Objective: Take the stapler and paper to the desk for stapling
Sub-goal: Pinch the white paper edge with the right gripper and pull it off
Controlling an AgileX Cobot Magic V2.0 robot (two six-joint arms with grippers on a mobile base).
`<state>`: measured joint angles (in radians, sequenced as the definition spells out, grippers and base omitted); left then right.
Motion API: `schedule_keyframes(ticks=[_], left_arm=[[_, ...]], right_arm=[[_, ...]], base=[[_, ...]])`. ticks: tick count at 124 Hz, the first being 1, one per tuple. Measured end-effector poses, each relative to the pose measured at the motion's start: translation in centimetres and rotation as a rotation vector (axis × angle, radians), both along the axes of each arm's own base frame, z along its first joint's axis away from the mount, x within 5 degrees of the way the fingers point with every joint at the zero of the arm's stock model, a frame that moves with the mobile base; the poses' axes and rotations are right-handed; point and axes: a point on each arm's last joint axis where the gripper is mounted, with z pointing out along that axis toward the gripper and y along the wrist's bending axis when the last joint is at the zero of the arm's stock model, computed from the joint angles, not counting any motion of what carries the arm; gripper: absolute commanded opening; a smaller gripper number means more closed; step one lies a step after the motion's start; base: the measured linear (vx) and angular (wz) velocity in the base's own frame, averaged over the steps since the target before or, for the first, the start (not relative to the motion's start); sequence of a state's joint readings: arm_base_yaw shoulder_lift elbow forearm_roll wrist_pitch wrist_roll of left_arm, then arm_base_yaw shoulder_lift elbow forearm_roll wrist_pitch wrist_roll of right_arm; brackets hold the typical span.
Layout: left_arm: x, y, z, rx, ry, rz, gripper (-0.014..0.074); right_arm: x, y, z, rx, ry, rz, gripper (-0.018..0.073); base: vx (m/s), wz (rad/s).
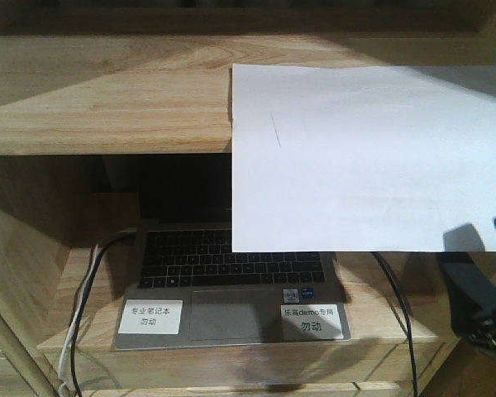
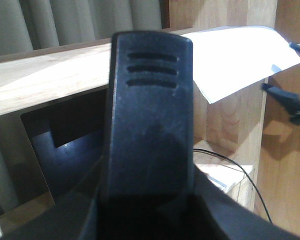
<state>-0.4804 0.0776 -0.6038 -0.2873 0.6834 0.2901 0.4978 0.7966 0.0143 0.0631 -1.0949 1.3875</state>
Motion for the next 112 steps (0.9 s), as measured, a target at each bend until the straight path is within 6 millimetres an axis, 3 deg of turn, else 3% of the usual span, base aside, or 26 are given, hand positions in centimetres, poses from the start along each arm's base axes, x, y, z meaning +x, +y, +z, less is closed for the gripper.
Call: schedule_keyframes(ticks=[66,95,112], left_arm=[[0.0,0.0,0.0,0.000,0.000,0.000,-0.0006],[0.0,0.0,0.0,0.000,0.000,0.000,-0.0006],[0.0,0.0,0.0,0.000,0.000,0.000,-0.0006]], right_arm=[[4.8,2.7,3.4,-0.069,-0.073,-0.031,0.0595],[5.3,2.7,4.0,-0.084,-0.100,-0.077,0.0584],[5.4,2.6,4.0,-0.084,-0.099,-0.081,0.0529]], base=[[0.00,0.00],[0.00,0.00],[0.00,0.00]])
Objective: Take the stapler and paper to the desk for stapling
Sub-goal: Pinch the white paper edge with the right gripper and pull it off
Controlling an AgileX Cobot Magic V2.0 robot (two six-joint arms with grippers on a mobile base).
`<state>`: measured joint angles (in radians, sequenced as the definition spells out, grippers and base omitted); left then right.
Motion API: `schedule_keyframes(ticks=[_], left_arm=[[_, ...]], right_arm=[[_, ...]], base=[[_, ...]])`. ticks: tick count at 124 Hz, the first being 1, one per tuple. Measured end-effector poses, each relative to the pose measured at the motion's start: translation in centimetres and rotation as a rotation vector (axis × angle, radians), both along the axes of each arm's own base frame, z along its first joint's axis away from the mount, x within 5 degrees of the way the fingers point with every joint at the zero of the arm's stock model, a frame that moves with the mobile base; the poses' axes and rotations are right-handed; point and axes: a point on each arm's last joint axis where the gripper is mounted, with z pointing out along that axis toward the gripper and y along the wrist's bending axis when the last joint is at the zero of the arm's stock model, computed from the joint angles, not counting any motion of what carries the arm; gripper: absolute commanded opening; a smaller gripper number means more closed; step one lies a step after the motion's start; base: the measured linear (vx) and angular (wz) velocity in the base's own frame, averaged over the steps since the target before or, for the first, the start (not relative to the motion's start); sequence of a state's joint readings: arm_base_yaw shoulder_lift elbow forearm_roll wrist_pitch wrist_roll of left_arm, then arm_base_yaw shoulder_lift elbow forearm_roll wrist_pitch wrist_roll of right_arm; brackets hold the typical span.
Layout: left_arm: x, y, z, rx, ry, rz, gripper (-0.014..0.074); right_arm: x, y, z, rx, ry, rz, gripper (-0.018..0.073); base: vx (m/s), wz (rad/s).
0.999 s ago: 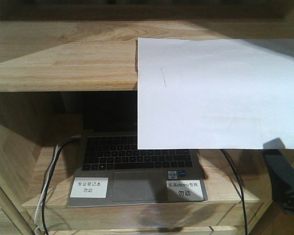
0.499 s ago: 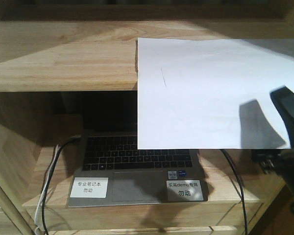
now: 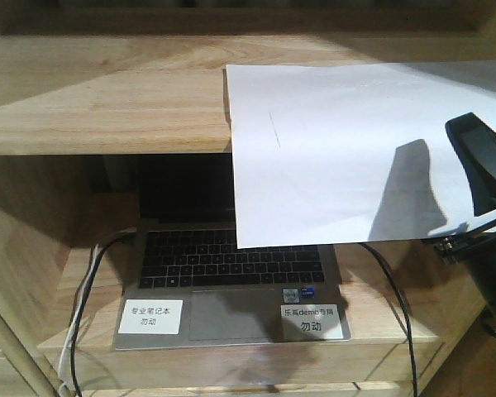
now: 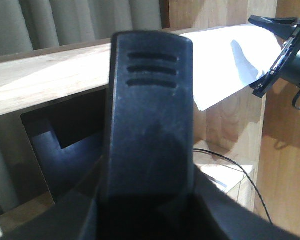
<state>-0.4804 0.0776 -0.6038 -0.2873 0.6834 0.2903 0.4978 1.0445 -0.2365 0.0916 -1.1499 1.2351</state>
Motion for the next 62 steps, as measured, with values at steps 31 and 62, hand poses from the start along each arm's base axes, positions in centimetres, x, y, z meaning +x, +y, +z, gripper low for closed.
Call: schedule_keyframes(ticks=[31,62], left_arm=[[0.0,0.0,0.0,0.000,0.000,0.000,-0.0006],[0.0,0.0,0.0,0.000,0.000,0.000,-0.0006]], right_arm=[[-0.5,0.0,0.6,-0.003,-0.036,0.017,0.0309],[-1.7,-0.1,1.7,-0.039,-0.129,0.045,0.0047]], base=[[0.00,0.00],[0.00,0.00]])
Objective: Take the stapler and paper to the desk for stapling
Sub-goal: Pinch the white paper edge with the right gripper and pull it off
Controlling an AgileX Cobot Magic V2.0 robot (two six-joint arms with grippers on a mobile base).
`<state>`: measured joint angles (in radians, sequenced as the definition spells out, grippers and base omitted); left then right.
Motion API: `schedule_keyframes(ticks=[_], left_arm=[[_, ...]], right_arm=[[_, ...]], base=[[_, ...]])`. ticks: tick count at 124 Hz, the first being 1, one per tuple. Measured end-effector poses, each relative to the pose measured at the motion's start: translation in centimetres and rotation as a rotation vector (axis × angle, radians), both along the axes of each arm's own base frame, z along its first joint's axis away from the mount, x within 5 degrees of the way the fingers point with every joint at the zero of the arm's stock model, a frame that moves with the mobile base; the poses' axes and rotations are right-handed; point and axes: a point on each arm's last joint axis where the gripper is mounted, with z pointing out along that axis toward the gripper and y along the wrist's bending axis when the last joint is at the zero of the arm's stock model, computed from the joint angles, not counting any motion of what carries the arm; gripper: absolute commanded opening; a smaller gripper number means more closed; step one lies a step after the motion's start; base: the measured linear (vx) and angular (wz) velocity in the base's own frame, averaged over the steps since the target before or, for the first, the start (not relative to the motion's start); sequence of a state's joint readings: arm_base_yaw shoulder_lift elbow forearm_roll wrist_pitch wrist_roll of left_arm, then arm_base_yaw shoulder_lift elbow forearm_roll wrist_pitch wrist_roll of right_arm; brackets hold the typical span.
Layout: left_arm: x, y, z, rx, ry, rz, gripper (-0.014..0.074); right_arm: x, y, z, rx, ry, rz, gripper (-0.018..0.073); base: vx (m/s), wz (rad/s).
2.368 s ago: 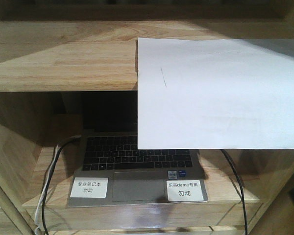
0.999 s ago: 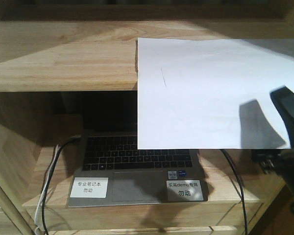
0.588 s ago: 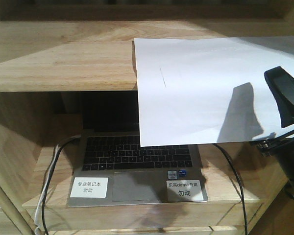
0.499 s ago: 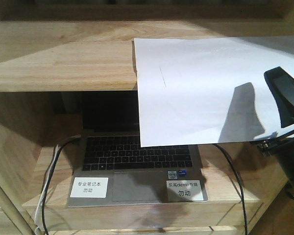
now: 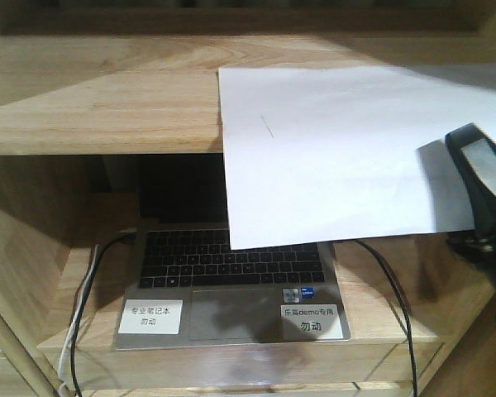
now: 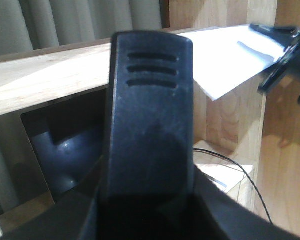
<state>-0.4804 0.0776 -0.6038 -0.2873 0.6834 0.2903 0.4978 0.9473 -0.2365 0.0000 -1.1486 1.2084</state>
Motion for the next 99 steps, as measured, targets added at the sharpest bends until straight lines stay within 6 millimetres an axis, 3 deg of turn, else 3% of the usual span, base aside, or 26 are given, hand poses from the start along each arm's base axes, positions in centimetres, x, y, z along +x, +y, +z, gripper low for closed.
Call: schedule_keyframes(ticks=[14,83,99], left_arm=[[0.0,0.0,0.0,0.000,0.000,0.000,-0.0006],[0.0,0.0,0.0,0.000,0.000,0.000,-0.0006],[0.0,0.0,0.0,0.000,0.000,0.000,-0.0006]], right_arm=[[-0.2,0.0,0.2,-0.016,-0.024,-0.004,-0.0015],[-0.4,0.5,0.2,-0.061,-0.051,0.031,-0.0006],[-0.5,0.9,1.2,-0.073,-0.097,0.064,-0.0006]], base=[[0.00,0.00],[0.00,0.00],[0.00,0.00]])
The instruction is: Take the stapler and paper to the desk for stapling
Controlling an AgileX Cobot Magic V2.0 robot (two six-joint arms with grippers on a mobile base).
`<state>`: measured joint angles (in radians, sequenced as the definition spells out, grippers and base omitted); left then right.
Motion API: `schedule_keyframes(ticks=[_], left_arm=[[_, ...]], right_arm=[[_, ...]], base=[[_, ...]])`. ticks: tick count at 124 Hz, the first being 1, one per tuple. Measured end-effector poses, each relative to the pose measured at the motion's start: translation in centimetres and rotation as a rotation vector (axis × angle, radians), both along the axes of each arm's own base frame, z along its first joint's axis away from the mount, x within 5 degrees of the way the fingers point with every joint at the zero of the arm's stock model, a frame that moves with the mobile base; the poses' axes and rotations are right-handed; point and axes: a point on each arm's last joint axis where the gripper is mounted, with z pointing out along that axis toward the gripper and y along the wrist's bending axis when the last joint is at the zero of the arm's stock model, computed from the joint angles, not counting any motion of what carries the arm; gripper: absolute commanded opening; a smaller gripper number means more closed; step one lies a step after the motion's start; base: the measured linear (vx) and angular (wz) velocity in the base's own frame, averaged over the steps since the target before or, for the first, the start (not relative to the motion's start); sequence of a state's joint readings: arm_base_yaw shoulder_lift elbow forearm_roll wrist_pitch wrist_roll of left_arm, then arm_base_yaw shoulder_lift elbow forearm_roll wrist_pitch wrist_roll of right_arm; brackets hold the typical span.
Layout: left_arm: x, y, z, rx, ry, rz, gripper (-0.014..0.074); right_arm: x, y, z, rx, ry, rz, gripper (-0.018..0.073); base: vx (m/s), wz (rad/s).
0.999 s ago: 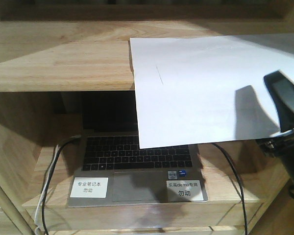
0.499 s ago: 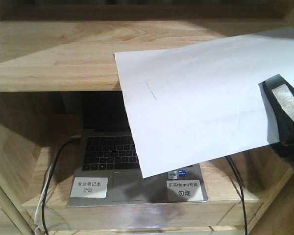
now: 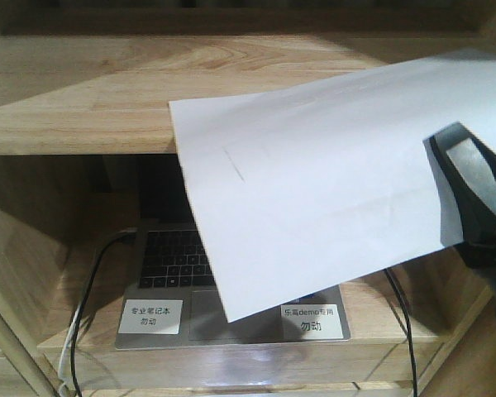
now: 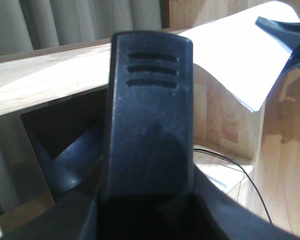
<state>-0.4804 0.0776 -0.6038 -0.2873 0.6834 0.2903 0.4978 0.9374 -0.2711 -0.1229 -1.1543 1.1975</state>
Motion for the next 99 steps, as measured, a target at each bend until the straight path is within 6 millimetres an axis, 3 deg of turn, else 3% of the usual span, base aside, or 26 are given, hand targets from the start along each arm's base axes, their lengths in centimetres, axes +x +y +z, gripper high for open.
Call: schedule_keyframes(ticks=[33,99], left_arm=[[0.0,0.0,0.0,0.000,0.000,0.000,-0.0006],[0.0,0.0,0.0,0.000,0.000,0.000,-0.0006]], right_arm=[[-1.3,-0.9,2.7,0.090,-0.107,-0.002,-0.0006],[-3.6,-4.4,4.8,0.171,-0.248,-0.118,-0.0006]], base=[[0.00,0.00],[0.00,0.00]])
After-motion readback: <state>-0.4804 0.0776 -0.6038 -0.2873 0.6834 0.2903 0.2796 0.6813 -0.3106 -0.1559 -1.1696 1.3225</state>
